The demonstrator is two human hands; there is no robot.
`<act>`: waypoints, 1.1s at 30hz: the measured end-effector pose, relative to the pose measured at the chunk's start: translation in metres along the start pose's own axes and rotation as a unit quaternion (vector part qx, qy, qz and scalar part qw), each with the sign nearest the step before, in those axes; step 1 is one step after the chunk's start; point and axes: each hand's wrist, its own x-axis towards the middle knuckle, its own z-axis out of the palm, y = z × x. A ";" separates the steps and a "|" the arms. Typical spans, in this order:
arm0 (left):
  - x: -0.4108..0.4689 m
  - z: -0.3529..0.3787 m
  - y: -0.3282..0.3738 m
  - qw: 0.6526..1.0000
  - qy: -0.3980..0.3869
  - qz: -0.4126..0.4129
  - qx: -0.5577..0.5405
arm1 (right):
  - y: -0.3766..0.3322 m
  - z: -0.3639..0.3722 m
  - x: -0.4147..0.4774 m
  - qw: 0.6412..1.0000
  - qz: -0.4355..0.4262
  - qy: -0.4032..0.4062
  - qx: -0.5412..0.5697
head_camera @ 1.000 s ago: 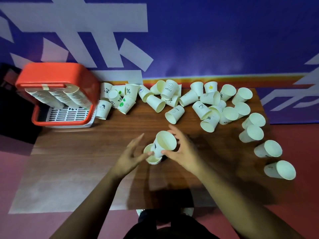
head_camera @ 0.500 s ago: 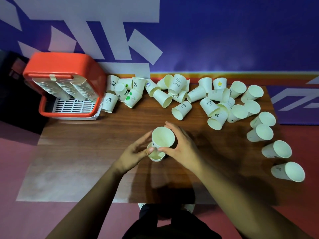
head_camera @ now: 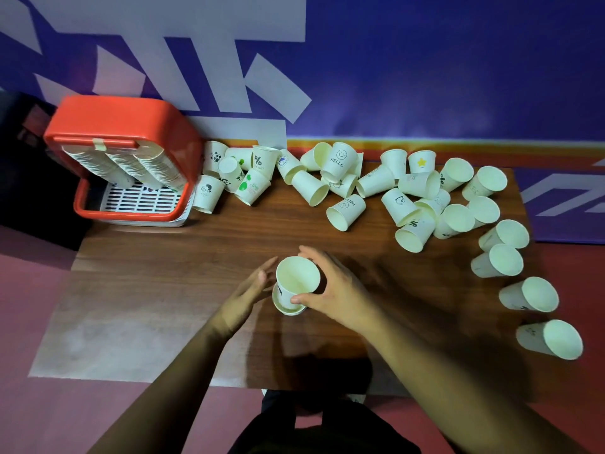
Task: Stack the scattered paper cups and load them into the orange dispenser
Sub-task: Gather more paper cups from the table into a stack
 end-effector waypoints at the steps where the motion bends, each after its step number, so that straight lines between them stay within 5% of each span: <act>1: -0.002 0.004 0.002 1.000 0.018 -0.002 0.002 | 0.004 0.004 0.000 1.000 0.004 -0.011 -0.017; 7: 0.006 0.009 -0.012 0.997 0.015 0.011 0.079 | 0.024 0.030 0.006 0.995 -0.030 -0.036 -0.092; 13: 0.012 0.006 -0.005 0.992 0.040 0.023 0.115 | 0.041 0.026 0.004 0.997 -0.019 -0.062 -0.039; 17: 0.040 0.005 0.017 0.989 0.102 0.029 0.108 | 0.070 -0.020 0.012 0.992 0.066 0.100 -0.048; 21: 0.095 0.023 0.042 0.968 0.131 0.048 0.209 | 0.113 -0.072 0.026 0.925 0.196 0.265 -0.190; 26: 0.173 0.064 0.071 0.953 0.142 0.027 0.267 | 0.150 -0.104 0.053 0.878 0.366 0.278 -0.136; 33: 0.241 0.098 0.069 0.915 0.172 -0.086 0.356 | 0.183 -0.103 0.079 0.852 0.453 0.264 0.002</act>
